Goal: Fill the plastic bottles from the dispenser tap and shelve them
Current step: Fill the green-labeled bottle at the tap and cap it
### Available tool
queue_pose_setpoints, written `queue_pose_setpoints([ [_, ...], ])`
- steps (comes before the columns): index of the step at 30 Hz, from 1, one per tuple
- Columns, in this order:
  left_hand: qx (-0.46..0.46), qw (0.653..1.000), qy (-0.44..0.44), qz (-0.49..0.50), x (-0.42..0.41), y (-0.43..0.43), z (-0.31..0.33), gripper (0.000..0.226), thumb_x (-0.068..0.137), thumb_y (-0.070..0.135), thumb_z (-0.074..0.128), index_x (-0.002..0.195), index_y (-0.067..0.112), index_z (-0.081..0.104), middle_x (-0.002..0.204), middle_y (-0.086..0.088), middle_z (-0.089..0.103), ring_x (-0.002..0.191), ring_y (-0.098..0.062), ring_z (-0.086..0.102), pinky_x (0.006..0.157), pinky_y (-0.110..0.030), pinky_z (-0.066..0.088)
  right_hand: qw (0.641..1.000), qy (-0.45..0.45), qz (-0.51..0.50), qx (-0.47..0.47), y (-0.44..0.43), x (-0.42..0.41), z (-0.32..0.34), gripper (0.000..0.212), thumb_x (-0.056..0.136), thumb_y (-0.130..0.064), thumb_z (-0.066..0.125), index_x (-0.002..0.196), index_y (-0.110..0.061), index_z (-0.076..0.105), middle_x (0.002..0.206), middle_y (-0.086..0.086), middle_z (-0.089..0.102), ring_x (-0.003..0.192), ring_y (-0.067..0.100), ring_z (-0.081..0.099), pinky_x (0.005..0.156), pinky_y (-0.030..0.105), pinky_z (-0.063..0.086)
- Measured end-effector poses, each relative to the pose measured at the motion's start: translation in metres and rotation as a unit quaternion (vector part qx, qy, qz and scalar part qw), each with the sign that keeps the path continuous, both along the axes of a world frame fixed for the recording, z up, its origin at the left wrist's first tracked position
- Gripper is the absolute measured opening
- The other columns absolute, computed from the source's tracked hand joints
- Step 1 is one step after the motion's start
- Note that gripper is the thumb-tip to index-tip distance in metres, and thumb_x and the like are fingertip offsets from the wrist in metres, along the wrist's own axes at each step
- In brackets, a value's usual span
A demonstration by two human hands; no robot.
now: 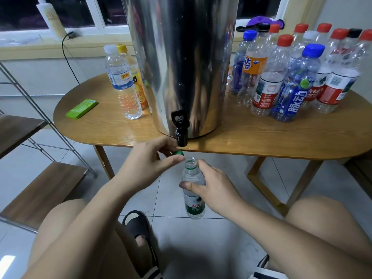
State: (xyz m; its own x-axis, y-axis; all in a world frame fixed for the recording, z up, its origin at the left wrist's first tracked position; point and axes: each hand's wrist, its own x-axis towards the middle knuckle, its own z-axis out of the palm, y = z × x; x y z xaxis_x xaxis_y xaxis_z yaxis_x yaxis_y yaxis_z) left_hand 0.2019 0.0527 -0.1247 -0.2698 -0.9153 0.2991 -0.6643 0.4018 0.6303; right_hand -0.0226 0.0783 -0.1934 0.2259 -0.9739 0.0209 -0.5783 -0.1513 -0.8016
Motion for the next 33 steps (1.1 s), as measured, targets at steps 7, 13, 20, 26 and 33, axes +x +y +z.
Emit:
queue_pose_setpoints([
  [7, 0.053, 0.996, 0.071, -0.021, -0.016, 0.013, 0.002, 0.029, 0.081, 0.047, 0.091, 0.091, 0.023, 0.076, 0.086, 0.012, 0.078, 0.079, -0.004, 0.072, 0.067, -0.012, 0.049, 1.0, 0.016, 0.017, 0.002, 0.014, -0.009, 0.005, 0.041, 0.087, -0.06, 0.08, 0.109, -0.035, 0.056, 0.104, -0.013, 0.068, 0.096, 0.007, 0.064, 0.087, 0.044, 0.058],
  [13, -0.015, 0.998, 0.0, -0.062, -0.031, 0.02, -0.005, 0.029, 0.08, 0.039, 0.095, 0.099, 0.028, 0.075, 0.093, 0.02, 0.071, 0.09, -0.005, 0.068, 0.072, -0.007, 0.042, 1.0, 0.014, 0.024, 0.004, 0.019, -0.013, 0.008, 0.04, 0.087, -0.062, 0.08, 0.107, -0.039, 0.054, 0.107, -0.014, 0.069, 0.102, 0.009, 0.067, 0.086, 0.047, 0.061],
  [20, -0.049, 0.996, -0.071, -0.022, -0.036, 0.02, -0.01, 0.045, 0.077, 0.07, 0.081, 0.094, 0.029, 0.073, 0.086, 0.018, 0.066, 0.079, -0.006, 0.063, 0.066, -0.028, 0.052, 0.997, 0.066, 0.032, -0.006, 0.022, -0.015, 0.009, 0.047, 0.087, -0.069, 0.076, 0.115, -0.038, 0.056, 0.112, -0.014, 0.068, 0.105, 0.011, 0.065, 0.086, 0.045, 0.059],
  [26, -0.021, 0.993, -0.109, 0.05, -0.041, 0.022, -0.007, 0.059, 0.07, 0.083, 0.076, 0.083, 0.026, 0.064, 0.068, 0.013, 0.065, 0.067, -0.009, 0.061, 0.057, -0.036, 0.052, 0.996, 0.088, 0.025, -0.011, 0.023, -0.016, 0.013, 0.051, 0.087, -0.071, 0.075, 0.121, -0.038, 0.057, 0.114, -0.014, 0.068, 0.105, 0.013, 0.066, 0.087, 0.045, 0.059],
  [33, -0.064, 0.994, -0.088, 0.011, -0.041, 0.024, -0.01, 0.04, 0.084, 0.067, 0.079, 0.099, 0.03, 0.078, 0.091, 0.017, 0.069, 0.083, -0.006, 0.064, 0.069, -0.026, 0.052, 0.991, 0.127, 0.025, -0.025, 0.022, -0.016, 0.017, 0.056, 0.089, -0.073, 0.071, 0.129, -0.037, 0.055, 0.119, -0.012, 0.069, 0.107, 0.016, 0.066, 0.086, 0.043, 0.059],
])
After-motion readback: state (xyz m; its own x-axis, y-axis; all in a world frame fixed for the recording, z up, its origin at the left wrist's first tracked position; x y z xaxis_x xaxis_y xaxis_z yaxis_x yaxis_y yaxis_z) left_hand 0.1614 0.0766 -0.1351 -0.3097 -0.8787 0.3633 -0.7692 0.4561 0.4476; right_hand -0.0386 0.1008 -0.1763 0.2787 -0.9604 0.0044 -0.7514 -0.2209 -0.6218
